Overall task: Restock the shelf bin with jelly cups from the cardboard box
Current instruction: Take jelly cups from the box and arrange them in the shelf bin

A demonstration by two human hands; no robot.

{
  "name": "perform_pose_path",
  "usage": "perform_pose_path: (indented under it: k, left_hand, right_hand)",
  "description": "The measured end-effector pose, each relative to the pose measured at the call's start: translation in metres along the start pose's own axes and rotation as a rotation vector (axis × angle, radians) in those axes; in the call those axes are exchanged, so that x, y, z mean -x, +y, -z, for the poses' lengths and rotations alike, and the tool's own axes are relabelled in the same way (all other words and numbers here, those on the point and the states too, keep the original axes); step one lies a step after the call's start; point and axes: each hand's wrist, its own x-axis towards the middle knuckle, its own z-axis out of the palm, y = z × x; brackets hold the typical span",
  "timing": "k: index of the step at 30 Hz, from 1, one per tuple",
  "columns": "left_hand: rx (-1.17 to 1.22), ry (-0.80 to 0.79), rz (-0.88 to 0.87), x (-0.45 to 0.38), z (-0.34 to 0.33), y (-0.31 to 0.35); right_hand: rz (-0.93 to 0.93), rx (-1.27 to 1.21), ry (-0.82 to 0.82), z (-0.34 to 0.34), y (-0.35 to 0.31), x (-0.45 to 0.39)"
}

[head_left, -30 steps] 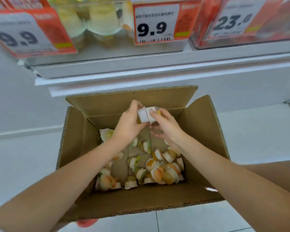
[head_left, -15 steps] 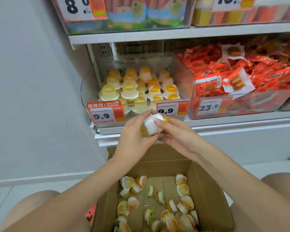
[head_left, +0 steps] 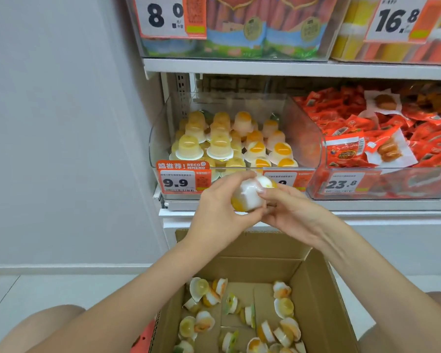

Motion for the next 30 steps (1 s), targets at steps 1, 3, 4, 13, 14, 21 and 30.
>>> perform_pose_path:
  k: [1,3,4,13,14,21,30]
  left_hand:
    - [0.009,-0.028,-0.009,-0.003,0.003,0.001]
    - [0.001,-0.090,0.018,-0.012,0.014,0.002]
    - [-0.017,-0.093,0.062,-0.017,0.022,0.000]
    - [-0.321,-0.012,0.444,-0.030,0.065,-0.031]
    - [-0.382,-0.054,0.440,-0.029,0.065,-0.035]
    - [-0.549,-0.142,0.415,-0.029,0.069,-0.049]
    - [-0.594,-0.147,0.421,-0.032,0.061,-0.045]
  right_hand:
    - [-0.004,0.039,0.000,0.000,-0.005,-0.003]
    - [0.012,0.143,0.041,0.000,-0.020,-0.012]
    - [0.042,0.201,0.095,0.001,-0.031,-0.019]
    - [0.162,1.463,0.496,0.019,-0.119,-0.141]
    - [0.132,1.548,0.476,0.020,-0.117,-0.151]
    - [0.046,1.641,0.400,0.022,-0.104,-0.183]
    - [-0.018,1.739,0.334,0.021,-0.110,-0.190]
